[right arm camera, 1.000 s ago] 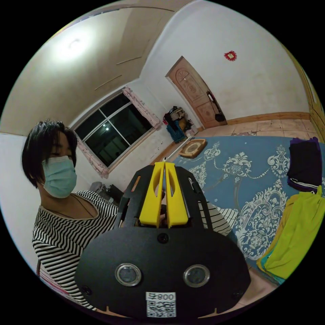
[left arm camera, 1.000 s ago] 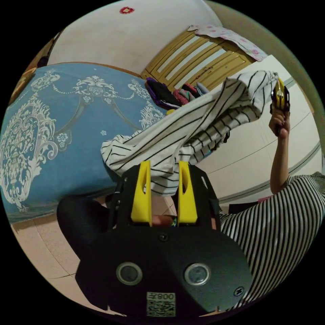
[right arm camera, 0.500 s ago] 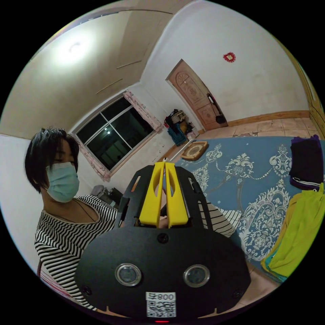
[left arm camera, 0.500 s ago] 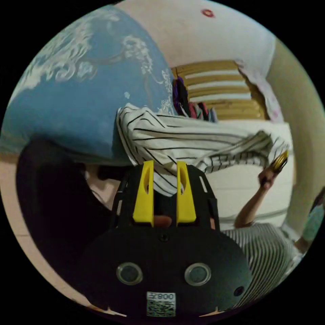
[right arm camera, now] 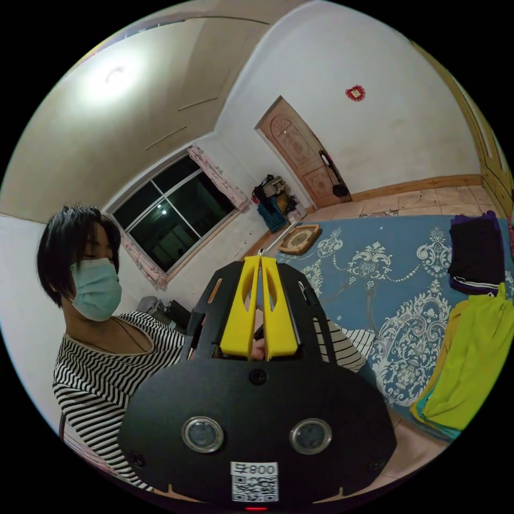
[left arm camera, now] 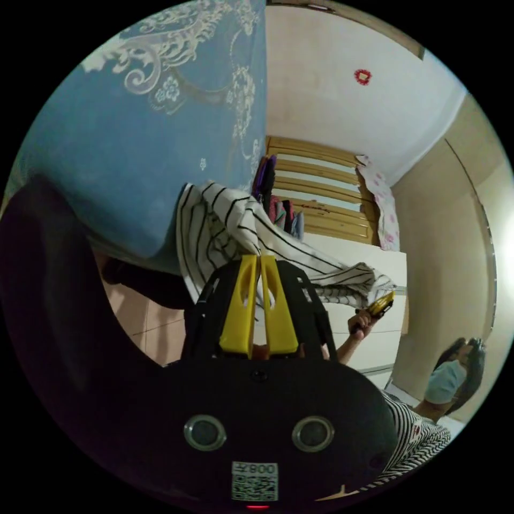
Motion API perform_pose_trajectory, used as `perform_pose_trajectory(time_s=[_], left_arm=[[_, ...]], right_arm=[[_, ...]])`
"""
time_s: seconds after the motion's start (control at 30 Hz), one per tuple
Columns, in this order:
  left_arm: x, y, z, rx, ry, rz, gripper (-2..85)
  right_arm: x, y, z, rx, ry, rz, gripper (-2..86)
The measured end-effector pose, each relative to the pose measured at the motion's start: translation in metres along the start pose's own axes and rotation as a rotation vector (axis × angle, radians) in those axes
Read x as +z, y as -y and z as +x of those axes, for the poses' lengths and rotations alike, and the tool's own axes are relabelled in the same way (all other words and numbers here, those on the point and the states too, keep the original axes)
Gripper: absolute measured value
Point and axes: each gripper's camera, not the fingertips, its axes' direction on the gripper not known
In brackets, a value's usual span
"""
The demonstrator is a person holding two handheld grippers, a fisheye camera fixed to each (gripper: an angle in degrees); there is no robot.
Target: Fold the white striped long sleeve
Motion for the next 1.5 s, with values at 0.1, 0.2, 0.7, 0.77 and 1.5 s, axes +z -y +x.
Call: perform_pose_trajectory(time_s=[0.1, 0.2, 0.7, 0.77, 1.5], left_arm=[[-0.024, -0.01, 0.042, 0.047, -0.066, 0.048, 1.1], [-0.048, -0.017, 0.089, 0.112, -0.145, 0.091, 0.9], [-0.168, -0.104, 0.4, 0.793, -0.278, 0.321, 0.7], [-0.177, -0.125, 0.442, 0.885, -0.275, 0.328, 0.7], [-0.195, -0.144, 0.675, 1.321, 0.073, 0.529, 1.0]], right_arm=[[-0.015, -0.008, -0.003, 0.017, -0.015, 0.027, 0.1], [-0.031, -0.015, -0.004, 0.031, -0.031, 0.063, 0.2], [-0.101, -0.04, -0.014, -0.045, -0.005, 0.254, 0.1], [-0.106, -0.041, -0.016, -0.075, 0.014, 0.279, 0.1], [-0.038, 0.048, 0.096, -0.349, -0.164, 0.312, 0.1]])
